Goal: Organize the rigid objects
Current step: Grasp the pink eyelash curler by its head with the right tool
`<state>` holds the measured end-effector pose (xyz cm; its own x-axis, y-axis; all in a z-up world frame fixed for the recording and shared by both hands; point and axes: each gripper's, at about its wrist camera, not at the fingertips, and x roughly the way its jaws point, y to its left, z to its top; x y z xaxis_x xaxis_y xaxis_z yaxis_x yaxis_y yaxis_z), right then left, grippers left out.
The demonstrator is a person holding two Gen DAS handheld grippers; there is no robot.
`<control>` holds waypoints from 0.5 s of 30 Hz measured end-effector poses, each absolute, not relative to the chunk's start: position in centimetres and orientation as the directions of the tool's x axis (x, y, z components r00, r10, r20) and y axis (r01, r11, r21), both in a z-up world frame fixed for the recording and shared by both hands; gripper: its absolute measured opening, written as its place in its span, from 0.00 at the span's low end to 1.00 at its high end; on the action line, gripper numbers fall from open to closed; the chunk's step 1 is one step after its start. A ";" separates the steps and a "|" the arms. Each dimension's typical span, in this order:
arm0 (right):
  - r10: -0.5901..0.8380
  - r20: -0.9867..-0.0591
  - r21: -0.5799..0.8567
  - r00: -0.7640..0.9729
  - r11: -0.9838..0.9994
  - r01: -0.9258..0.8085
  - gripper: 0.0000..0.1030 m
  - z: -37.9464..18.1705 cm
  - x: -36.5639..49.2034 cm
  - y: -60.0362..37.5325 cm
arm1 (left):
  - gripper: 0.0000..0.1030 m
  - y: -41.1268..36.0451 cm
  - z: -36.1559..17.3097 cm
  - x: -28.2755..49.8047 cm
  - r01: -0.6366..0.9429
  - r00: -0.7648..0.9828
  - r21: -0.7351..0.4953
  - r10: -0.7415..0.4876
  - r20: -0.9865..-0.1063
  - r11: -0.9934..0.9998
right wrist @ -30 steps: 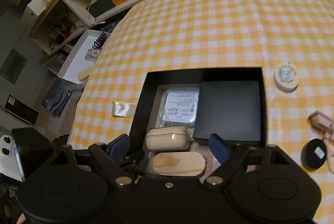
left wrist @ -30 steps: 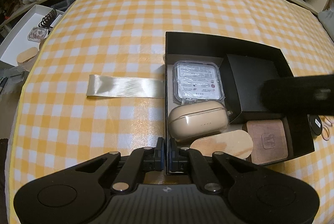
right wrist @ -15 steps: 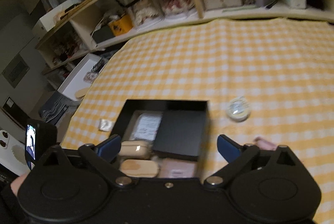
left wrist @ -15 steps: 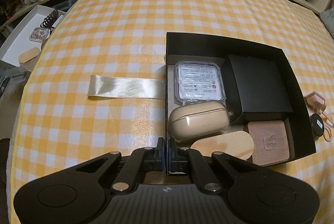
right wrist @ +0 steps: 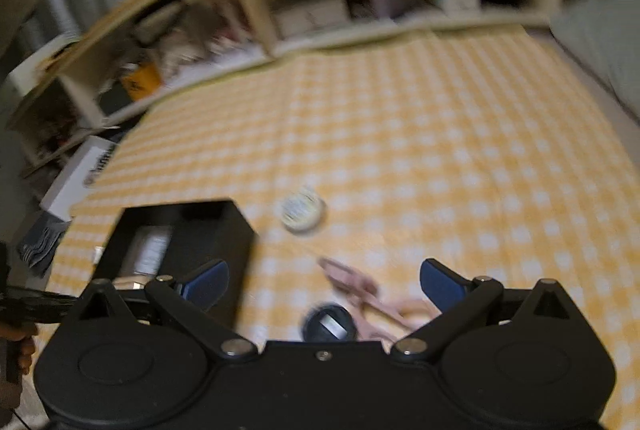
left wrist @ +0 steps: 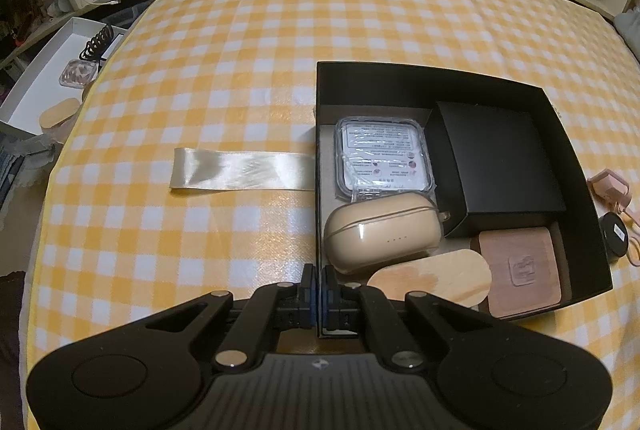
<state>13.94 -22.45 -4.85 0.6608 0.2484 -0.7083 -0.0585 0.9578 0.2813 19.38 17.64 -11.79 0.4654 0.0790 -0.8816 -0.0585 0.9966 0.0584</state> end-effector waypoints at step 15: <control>0.255 -0.807 0.343 0.533 0.937 0.070 0.77 -9.6 17.4 -22.5 | 0.02 17.6 -11.8 19.4 -0.056 0.465 0.059 0.079 -0.882 0.997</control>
<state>17.38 -22.52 -9.56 0.5326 0.2552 -0.8070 0.0704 0.9368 0.3427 19.37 17.63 -11.83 0.4653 0.0787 -0.8817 -0.0561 0.9967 0.0593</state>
